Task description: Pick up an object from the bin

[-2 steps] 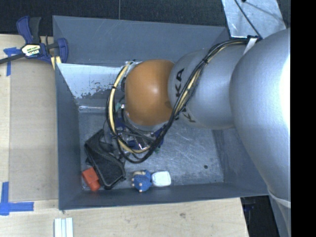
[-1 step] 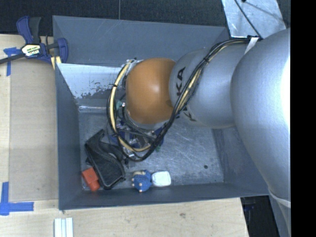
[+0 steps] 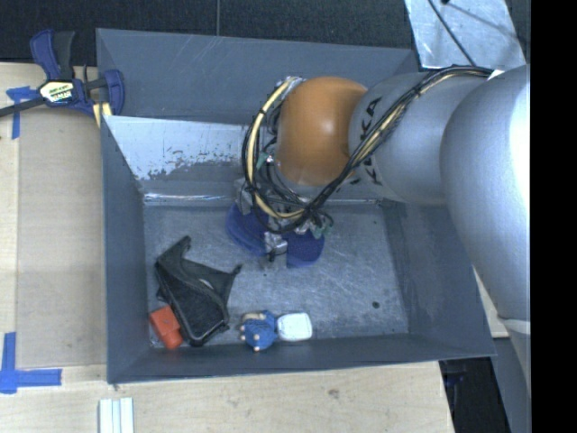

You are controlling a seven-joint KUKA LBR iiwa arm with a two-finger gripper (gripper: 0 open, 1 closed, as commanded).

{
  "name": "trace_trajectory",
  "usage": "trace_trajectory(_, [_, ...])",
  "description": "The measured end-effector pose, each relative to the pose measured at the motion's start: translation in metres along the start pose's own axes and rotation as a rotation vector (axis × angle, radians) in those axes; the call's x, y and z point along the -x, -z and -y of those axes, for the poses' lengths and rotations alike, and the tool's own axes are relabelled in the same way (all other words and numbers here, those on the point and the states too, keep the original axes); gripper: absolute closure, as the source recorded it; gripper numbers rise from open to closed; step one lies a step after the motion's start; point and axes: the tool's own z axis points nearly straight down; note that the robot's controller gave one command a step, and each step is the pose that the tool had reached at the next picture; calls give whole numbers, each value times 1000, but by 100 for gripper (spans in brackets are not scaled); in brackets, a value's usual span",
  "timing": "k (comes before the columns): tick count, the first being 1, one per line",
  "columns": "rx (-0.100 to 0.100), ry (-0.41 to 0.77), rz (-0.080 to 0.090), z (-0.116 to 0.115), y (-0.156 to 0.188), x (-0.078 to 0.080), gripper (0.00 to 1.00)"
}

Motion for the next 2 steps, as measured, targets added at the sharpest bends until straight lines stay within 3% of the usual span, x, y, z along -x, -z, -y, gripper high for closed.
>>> trace_trajectory(1, [1, 5, 9, -5, 6, 3, 100])
trace_trajectory(2, [0, -87, 3, -1, 141, -13, 100])
